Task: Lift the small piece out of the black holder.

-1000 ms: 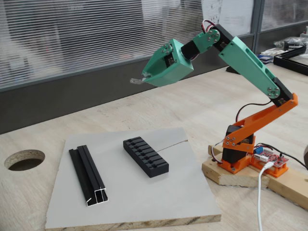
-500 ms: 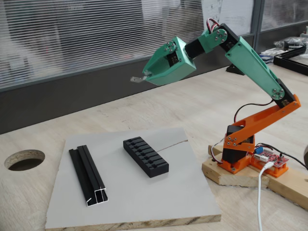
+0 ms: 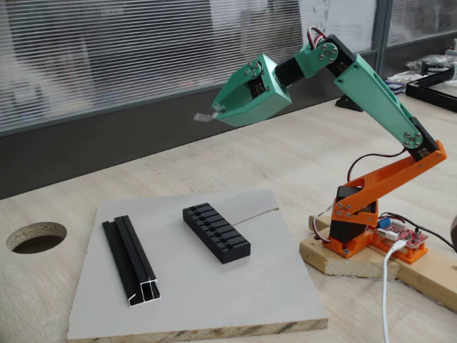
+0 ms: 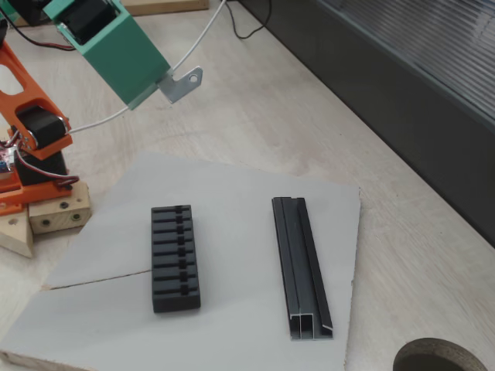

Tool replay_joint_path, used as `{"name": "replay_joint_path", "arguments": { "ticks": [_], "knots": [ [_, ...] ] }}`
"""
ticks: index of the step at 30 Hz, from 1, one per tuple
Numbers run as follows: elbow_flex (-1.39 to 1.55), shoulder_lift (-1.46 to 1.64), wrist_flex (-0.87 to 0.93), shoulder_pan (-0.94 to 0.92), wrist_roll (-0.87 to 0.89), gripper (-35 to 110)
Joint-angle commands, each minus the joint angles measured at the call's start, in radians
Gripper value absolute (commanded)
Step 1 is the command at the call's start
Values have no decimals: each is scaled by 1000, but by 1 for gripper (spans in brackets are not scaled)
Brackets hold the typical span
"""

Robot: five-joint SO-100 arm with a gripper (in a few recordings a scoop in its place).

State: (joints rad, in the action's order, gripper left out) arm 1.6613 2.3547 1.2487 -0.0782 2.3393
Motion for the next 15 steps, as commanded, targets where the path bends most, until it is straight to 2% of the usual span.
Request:
{"name": "replay_joint_path", "arguments": {
  "ticks": [1,15],
  "knots": [
    [-17,77,8,-2,15,1],
    [-17,77,8,-5,15,1]
  ]
}}
